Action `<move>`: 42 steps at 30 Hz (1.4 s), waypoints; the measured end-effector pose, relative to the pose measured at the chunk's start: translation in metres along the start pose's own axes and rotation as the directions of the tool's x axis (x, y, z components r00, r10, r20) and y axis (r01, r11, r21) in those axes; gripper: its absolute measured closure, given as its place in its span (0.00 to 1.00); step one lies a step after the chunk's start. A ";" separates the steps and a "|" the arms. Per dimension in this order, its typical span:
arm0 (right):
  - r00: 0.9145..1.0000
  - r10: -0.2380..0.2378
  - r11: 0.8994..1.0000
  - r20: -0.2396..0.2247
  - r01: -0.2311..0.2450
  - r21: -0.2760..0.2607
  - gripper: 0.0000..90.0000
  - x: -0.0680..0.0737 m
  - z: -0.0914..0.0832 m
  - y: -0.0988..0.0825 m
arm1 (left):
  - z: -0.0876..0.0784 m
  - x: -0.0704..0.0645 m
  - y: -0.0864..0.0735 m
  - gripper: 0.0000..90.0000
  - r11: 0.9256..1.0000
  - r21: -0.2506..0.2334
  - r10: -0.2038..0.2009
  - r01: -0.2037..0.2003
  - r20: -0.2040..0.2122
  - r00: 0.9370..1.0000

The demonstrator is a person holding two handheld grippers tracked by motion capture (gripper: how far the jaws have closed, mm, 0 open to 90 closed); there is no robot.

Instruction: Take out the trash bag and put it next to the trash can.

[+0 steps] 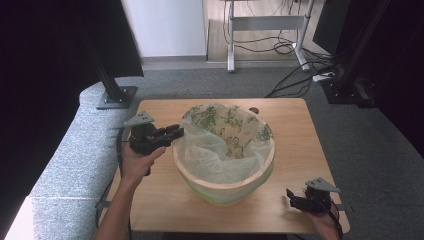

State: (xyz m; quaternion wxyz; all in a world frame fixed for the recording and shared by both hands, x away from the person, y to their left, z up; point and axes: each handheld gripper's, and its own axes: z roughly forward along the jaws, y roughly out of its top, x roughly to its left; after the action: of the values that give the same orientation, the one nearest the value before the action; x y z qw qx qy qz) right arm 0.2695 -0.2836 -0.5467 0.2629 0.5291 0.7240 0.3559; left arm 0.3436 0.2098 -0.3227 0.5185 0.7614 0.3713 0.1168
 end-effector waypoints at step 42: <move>1.000 -0.003 1.000 0.008 0.003 0.005 0.14 0.000 0.001 -0.001 | -0.021 -0.015 -0.010 0.79 0.999 -0.009 0.040 -0.039 0.047 0.998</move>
State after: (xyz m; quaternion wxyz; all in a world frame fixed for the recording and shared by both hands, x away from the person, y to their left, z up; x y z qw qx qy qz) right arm 0.2697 -0.2833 -0.5477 0.2649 0.5303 0.7246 0.3514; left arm 0.3166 0.2166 -0.3194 0.5279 0.7689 0.3434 0.1107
